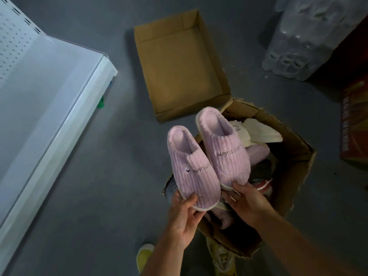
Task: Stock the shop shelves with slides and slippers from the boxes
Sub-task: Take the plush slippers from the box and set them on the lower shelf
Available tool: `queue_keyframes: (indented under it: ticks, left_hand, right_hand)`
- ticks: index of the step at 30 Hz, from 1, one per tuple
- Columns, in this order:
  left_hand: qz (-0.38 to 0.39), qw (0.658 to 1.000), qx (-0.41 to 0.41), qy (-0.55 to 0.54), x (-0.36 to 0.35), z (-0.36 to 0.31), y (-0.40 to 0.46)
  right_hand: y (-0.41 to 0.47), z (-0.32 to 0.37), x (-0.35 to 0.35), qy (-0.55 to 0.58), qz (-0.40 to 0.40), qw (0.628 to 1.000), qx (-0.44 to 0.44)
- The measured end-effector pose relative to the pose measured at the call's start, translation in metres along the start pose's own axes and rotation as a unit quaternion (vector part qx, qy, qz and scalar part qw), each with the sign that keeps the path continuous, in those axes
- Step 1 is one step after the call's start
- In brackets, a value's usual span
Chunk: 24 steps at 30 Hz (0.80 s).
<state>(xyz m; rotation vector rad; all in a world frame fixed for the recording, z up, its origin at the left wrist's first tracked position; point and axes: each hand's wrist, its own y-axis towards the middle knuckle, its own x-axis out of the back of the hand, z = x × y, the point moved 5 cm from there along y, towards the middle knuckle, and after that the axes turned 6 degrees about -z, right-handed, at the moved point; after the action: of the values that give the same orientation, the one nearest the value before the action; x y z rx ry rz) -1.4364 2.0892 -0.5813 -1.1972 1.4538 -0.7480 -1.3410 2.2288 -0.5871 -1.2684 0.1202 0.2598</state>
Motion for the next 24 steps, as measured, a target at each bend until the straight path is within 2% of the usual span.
queue_keyframes:
  ticks: [4, 8, 14, 17, 20, 22, 24]
  left_hand:
    - [-0.07, 0.997, -0.013, 0.034, 0.026, 0.0, 0.001]
    - [-0.098, 0.992, 0.064, 0.048, 0.038, 0.015, 0.008]
    - [-0.129, 0.977, 0.091, 0.144, 0.045, 0.036, 0.033]
    - [-0.147, 0.957, 0.073, 0.241, 0.046, 0.037, 0.039]
    - [-0.176, 0.914, 0.025, 0.366, 0.047, 0.032, 0.042]
    - [-0.227, 0.846, -0.063, 0.478, 0.048, 0.017, 0.042]
    - [-0.258, 0.764, -0.223, 0.548, 0.034, -0.009, 0.031]
  right_hand:
    - [0.012, 0.002, -0.009, -0.074, -0.024, 0.997, 0.007]
    - [0.028, -0.004, -0.004, -0.14, -0.082, 0.987, -0.004]
    - [0.049, -0.014, 0.005, -0.141, -0.153, 0.978, 0.0]
    - [0.054, -0.023, 0.006, -0.112, -0.163, 0.98, -0.012]
    - [0.059, -0.033, 0.008, -0.113, -0.189, 0.975, -0.013]
    - [0.062, -0.036, 0.011, -0.111, -0.208, 0.972, 0.001]
    - [0.064, -0.036, 0.012, -0.108, -0.211, 0.971, 0.01]
